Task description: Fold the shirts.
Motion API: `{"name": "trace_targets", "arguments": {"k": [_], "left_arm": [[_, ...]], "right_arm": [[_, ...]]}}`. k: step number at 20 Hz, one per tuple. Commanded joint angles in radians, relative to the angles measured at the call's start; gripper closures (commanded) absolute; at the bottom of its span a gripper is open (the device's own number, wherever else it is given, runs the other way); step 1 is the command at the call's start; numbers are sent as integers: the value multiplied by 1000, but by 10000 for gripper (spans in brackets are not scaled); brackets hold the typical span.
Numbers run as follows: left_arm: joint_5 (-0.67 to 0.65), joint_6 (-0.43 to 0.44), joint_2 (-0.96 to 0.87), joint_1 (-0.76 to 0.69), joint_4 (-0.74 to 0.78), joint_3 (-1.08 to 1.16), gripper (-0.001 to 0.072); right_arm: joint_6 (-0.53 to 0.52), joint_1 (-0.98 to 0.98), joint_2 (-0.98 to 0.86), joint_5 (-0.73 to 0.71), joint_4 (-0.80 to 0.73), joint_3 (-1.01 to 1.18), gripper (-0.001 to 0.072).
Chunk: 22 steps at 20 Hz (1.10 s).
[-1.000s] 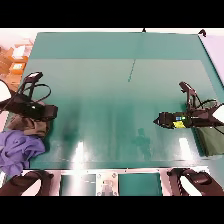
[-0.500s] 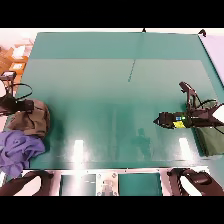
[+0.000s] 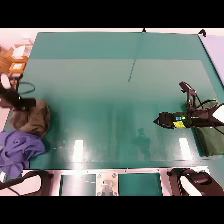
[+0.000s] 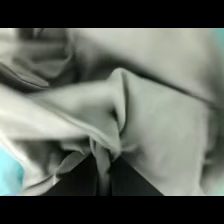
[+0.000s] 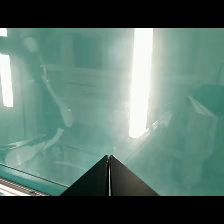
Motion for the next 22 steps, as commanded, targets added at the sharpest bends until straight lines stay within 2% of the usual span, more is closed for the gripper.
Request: {"name": "trace_targets", "arguments": {"k": [1,5,8,10,12,13,14,15,17,20,21,22], "left_arm": [[-101,55,15,-137,-183,228,685],[-57,53,65,-473,-352,462,685],[-17,23,44,-671,-392,478,685],[-9,6,-9,-761,-413,463,684],[24,6,-81,-818,-464,438,683],[29,11,-121,-835,-496,432,626],[23,10,-165,-844,-529,432,220],[4,10,-196,-845,-551,433,-8],[-45,26,-212,-809,-537,435,-7],[-157,36,-200,-647,-521,482,-6],[-169,36,-190,-582,-513,482,-6],[-176,36,-188,-510,-503,480,-6]], "right_arm": [[0,1,1,2,2,-1,683],[0,0,1,1,1,0,682],[0,0,1,1,1,0,681],[0,0,1,1,1,0,585],[0,0,1,0,1,0,457],[0,0,1,0,1,0,388],[0,0,1,0,0,0,332],[0,-1,1,1,0,2,294],[0,-27,0,1,1,22,279],[-12,-112,-25,0,1,48,269],[-29,-132,-44,0,1,47,203],[-32,-140,-71,-1,3,47,193]]}}
